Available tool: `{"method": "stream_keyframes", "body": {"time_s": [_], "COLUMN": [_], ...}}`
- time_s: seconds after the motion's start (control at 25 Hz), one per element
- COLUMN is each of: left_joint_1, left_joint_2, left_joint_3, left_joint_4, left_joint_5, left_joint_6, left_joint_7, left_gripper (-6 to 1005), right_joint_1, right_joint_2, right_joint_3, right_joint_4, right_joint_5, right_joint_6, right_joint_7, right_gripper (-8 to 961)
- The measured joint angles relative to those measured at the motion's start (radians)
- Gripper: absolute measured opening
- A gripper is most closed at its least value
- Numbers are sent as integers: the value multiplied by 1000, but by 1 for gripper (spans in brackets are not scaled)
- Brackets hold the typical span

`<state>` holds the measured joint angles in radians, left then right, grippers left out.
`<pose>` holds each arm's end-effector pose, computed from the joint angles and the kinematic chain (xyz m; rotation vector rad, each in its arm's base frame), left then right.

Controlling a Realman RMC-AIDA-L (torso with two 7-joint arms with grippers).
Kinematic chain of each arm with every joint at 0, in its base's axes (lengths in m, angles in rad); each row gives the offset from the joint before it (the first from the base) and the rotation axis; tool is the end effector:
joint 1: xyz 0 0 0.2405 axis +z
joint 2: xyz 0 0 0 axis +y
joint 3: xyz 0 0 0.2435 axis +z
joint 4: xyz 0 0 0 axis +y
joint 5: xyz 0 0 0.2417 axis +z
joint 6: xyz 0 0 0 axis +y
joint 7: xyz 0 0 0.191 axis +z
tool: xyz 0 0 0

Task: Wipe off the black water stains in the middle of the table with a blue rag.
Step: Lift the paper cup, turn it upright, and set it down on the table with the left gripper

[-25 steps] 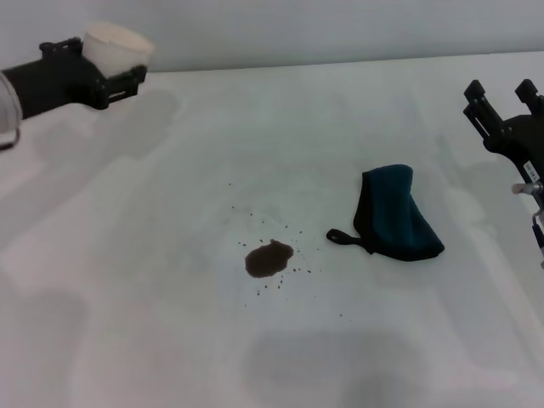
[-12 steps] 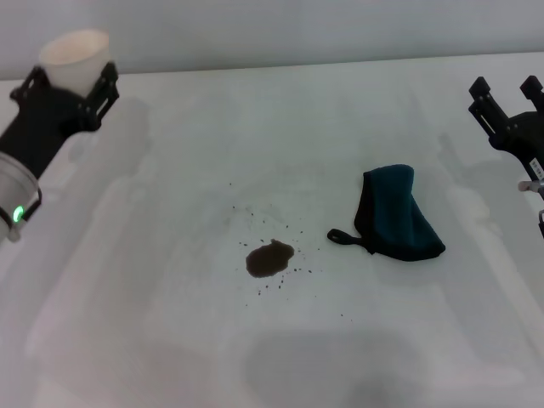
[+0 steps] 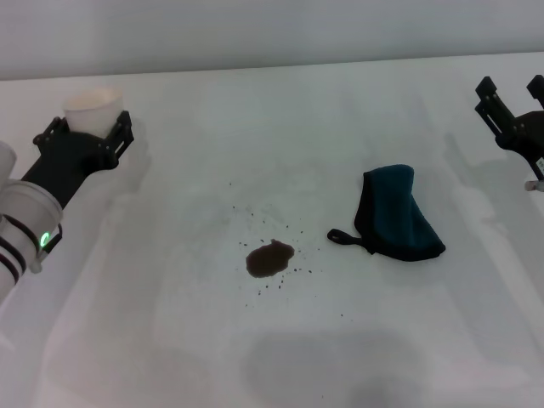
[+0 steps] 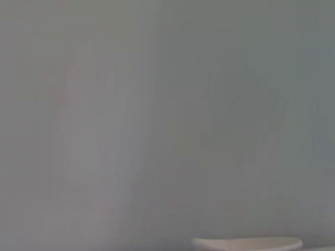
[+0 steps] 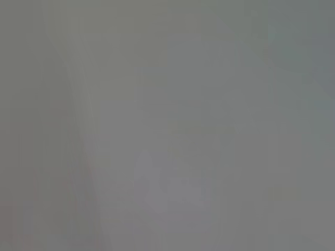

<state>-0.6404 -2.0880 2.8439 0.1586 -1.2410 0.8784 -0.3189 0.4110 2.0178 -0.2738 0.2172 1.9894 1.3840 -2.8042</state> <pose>-0.2936 0.4228 -0.1051 -1.8947 -0.7385 -0.6345 0.3583 0.3406 -0.0178 -1.5146 0.7075 0.8641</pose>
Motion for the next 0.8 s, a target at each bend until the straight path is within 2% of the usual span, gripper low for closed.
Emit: {"method": "stream_keyframes", "body": {"time_s": [0.28,0.44,0.8], "left_joint_1": [10,16,52], "left_joint_2": [-1,-2,-3], "left_joint_3": [0,0,-1], "left_joint_4": [2,3,38], "left_joint_5": [-1,0,1], "left_joint_6": [-44,-79,-70], "left_joint_7": [9,69,151], "left_gripper": [688,689,688], "right_joint_1": [-3,-3,-2], "right_joint_2": [0,1,2], "right_joint_3": [-1,-1,1], "right_joint_4": [-18,-23,-36], "right_joint_5": [0,0,0], "right_joint_6": [-3,-13,-17], "right_joint_7": [0,0,0], "right_gripper": [737,734,728]}}
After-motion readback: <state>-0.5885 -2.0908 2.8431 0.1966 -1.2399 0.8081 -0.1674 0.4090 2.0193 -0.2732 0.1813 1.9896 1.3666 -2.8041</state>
